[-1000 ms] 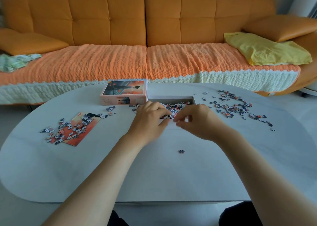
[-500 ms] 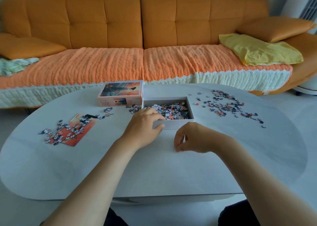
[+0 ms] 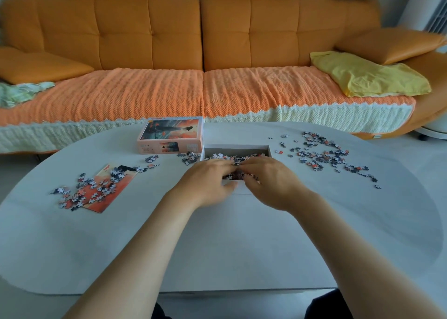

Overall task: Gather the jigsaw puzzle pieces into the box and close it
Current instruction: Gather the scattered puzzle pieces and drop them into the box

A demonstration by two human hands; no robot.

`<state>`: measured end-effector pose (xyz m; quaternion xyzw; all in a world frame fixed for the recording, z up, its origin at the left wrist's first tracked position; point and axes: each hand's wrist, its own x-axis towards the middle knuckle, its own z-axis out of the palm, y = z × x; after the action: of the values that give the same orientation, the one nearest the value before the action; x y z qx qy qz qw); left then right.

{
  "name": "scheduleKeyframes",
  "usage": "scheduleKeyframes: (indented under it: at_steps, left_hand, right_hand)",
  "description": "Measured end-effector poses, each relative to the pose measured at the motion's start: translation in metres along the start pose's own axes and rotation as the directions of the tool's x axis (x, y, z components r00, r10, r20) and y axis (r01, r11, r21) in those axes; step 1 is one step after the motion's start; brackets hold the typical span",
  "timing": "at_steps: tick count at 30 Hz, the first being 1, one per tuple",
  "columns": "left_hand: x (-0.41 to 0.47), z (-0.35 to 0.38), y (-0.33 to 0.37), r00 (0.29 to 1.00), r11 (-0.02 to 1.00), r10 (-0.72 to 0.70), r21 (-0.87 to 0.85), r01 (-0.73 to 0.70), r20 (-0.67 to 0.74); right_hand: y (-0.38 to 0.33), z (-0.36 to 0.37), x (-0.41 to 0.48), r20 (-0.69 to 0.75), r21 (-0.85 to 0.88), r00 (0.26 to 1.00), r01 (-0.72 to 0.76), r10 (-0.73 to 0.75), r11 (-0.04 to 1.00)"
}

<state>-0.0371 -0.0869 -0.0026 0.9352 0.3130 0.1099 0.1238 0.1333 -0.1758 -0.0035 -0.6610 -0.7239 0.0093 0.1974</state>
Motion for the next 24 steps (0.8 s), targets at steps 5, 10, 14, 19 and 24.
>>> scheduleKeyframes:
  at_steps: [5,10,14,19,24]
  left_hand:
    - [-0.004,-0.003,-0.011,0.995,0.996,-0.017,-0.091,0.008,-0.103]
    - [-0.010,-0.001,-0.010,0.996,0.978,-0.018,0.211,0.000,0.085]
    - [-0.003,0.001,-0.006,0.978,0.962,-0.107,0.268,0.057,0.178]
    - [0.004,0.008,-0.004,0.971,0.959,-0.169,0.255,0.123,0.166]
    - [0.009,0.007,0.006,0.977,0.954,-0.185,0.257,0.152,0.106]
  right_hand:
    - [-0.003,0.008,0.004,0.203,-0.178,0.972,-0.079,0.115,0.981]
    - [-0.003,0.007,0.010,0.164,-0.200,0.972,-0.132,0.166,0.971]
    - [-0.007,0.011,0.010,0.206,-0.156,0.973,-0.074,0.106,0.985]
    - [-0.006,0.011,0.011,0.145,-0.141,0.984,-0.079,0.100,0.987]
    - [0.009,-0.008,0.000,0.002,0.097,0.992,-0.123,0.124,0.988]
